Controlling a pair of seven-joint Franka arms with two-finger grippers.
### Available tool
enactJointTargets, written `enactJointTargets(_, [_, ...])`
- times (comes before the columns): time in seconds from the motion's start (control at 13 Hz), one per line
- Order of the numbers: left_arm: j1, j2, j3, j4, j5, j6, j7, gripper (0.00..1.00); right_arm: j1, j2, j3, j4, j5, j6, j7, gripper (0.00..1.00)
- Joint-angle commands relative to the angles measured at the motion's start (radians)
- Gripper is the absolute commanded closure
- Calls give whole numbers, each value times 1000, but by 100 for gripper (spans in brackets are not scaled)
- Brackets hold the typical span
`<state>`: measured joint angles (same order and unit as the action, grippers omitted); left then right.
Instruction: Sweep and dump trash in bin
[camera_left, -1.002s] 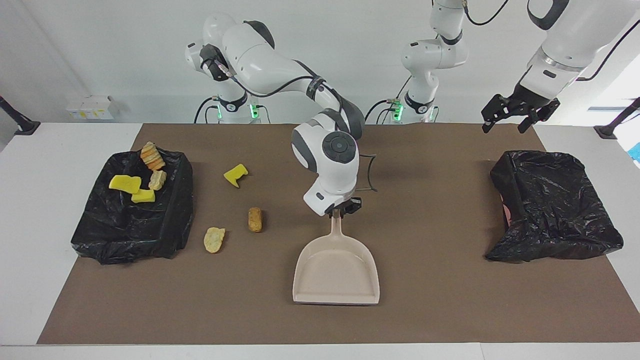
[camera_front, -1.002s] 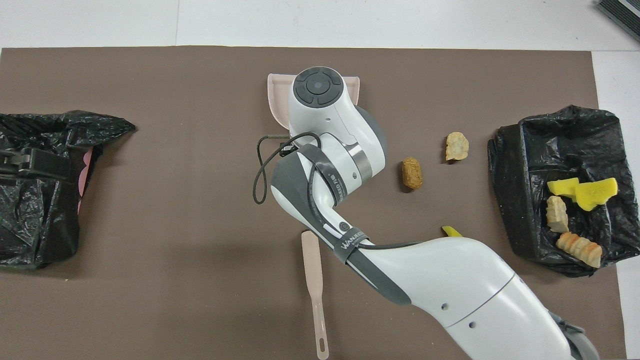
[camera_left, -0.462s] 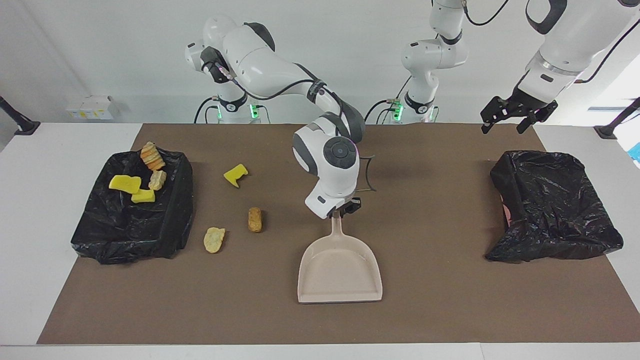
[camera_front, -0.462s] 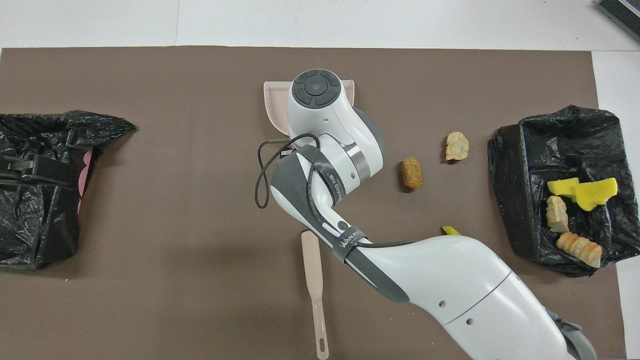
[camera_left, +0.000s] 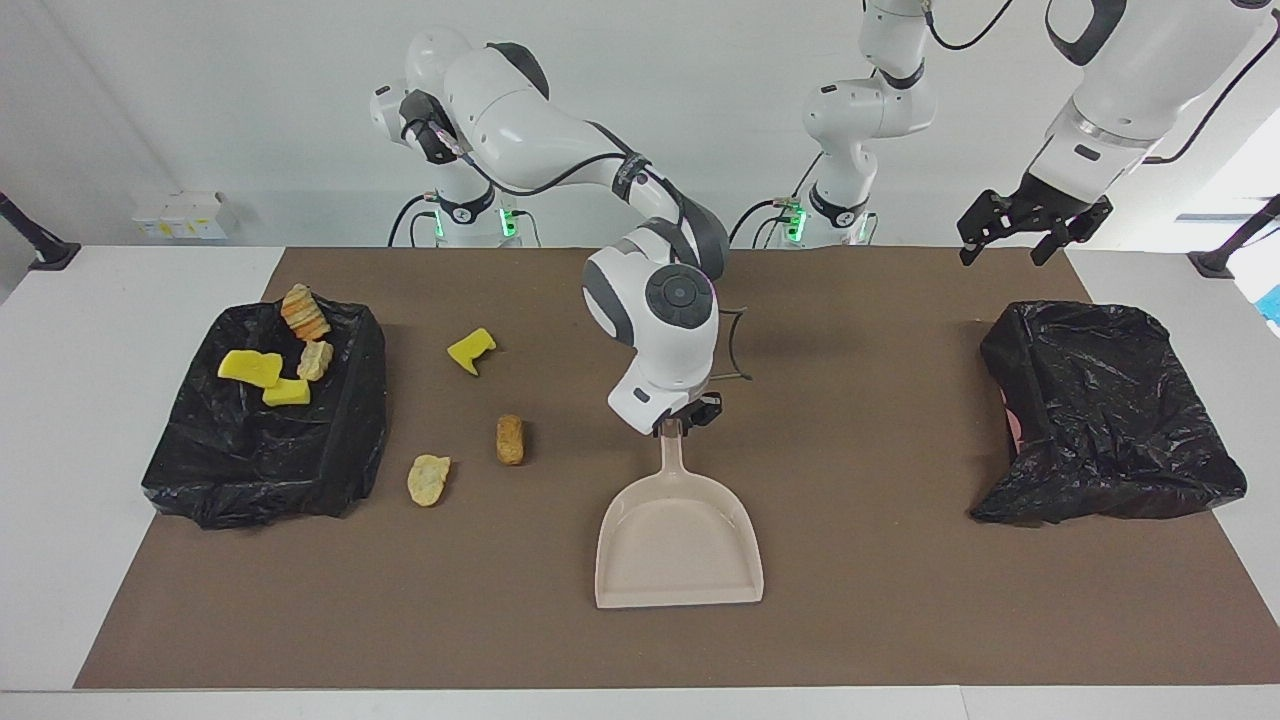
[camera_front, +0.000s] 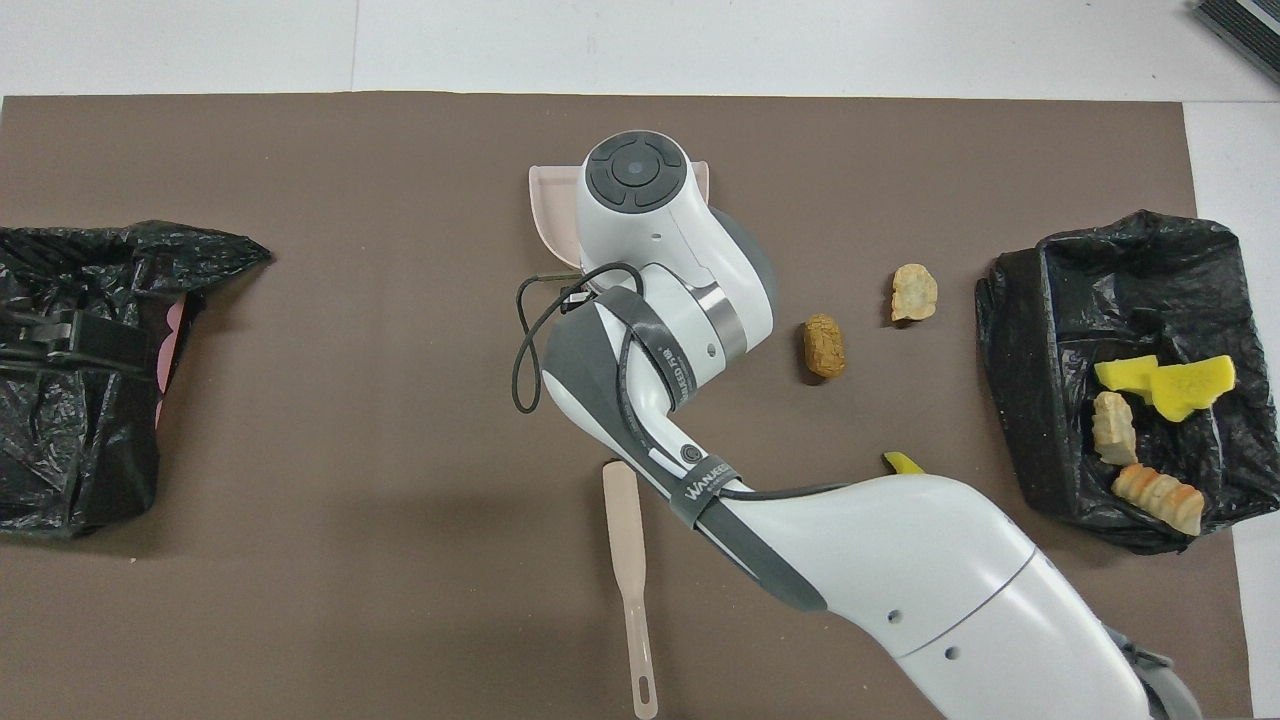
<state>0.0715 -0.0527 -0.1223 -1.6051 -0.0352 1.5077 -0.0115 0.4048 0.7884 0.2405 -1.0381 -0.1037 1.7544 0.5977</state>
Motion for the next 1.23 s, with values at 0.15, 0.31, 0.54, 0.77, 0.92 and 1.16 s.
enactJointTargets(0.15, [19,-24,15,-22,20,16,5,0,-29,-202,17,-130,6,-93,-12,39])
enactJointTargets(0.31, [17,-24,16,-21,20,16,5,0,-50,-344,17,-274,31,-98,-19,37])
enactJointTargets(0.54, [16,-24,16,-22,20,16,5,0,-49,-544,17,-486,64,-98,-15,26])
enactJointTargets(0.77, [17,-24,16,-22,20,16,5,0,-35,-655,17,-649,174,-81,-24,24])
enactJointTargets(0.92, [16,-24,16,-22,20,16,5,0,-28,-730,19,-782,223,-21,-24,21])
enactJointTargets(1.16, [16,-24,16,-21,15,22,8,0,-6,-848,19,-988,283,102,-24,11])
